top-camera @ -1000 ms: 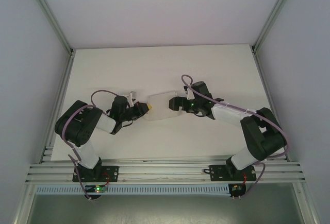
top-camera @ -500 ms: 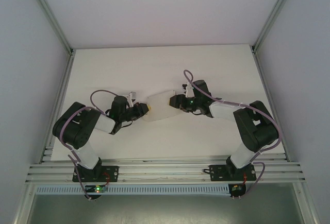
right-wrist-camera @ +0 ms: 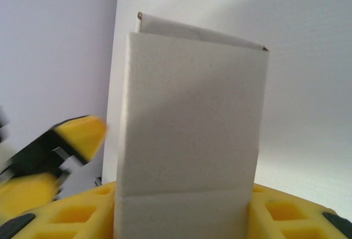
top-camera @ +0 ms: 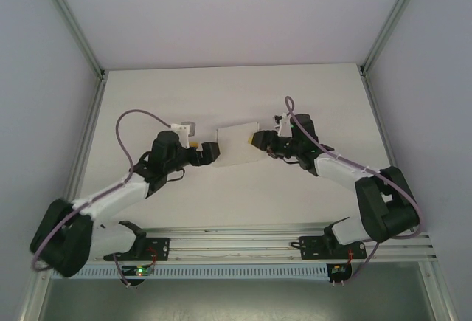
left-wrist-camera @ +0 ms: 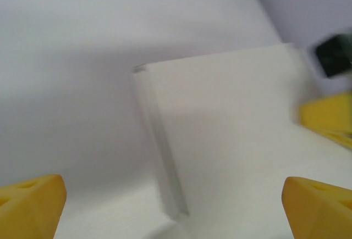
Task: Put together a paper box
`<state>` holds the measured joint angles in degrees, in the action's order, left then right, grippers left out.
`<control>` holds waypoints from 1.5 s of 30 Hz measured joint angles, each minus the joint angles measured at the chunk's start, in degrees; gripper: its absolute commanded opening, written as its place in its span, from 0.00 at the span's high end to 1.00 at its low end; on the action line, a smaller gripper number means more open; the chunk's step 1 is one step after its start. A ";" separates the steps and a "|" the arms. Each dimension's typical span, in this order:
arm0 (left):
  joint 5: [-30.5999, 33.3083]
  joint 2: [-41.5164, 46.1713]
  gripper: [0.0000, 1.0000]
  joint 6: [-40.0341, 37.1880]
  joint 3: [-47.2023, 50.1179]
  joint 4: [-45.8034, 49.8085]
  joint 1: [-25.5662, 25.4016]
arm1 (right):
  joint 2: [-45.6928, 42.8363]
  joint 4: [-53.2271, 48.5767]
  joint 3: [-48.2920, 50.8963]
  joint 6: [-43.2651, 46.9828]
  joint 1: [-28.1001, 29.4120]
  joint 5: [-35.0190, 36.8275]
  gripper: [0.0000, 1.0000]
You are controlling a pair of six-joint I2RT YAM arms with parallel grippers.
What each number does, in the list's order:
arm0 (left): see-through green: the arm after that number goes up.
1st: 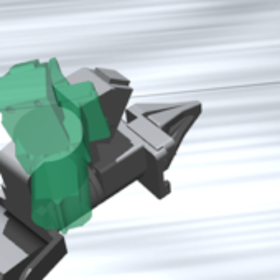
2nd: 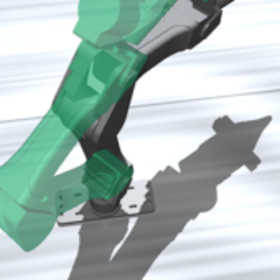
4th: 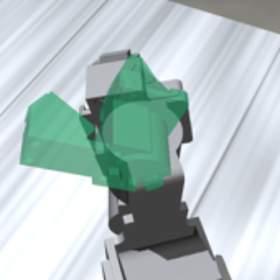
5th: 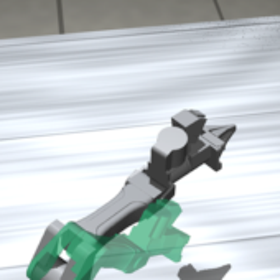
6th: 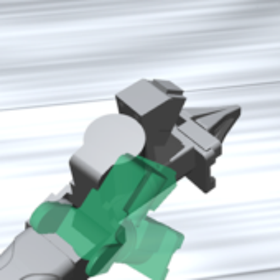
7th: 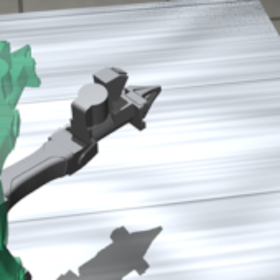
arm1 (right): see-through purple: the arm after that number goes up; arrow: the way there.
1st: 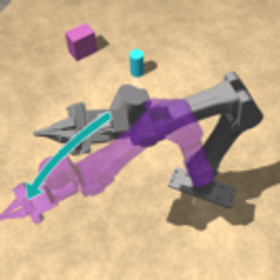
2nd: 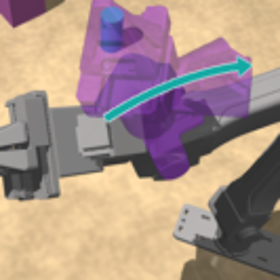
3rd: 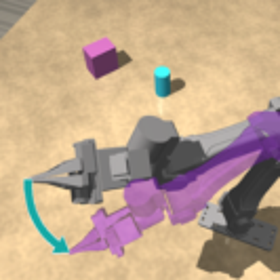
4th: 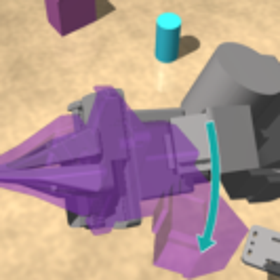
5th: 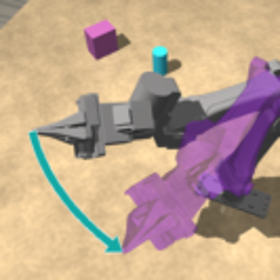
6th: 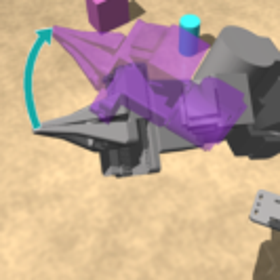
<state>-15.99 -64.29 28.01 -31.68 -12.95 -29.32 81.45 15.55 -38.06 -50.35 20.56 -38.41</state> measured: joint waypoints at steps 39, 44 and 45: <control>42.05 -18.29 0.30 -65.53 -7.54 -4.44 -28.20 | -0.81 -11.43 -2.38 -23.23 -4.35 -13.66 0.62; 42.14 -18.29 0.44 -66.64 -7.28 -5.14 -28.55 | -2.01 -9.99 -1.40 -25.11 -4.70 -14.01 0.61; 42.14 -18.29 0.46 -66.62 -7.28 -5.20 -28.74 | -2.19 -9.66 -1.29 -25.46 -4.70 -14.01 0.58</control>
<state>26.15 -82.59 -38.61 -38.96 -18.15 -58.06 79.26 5.89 -39.35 -75.81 15.86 -52.42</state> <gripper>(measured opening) 0.569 0.397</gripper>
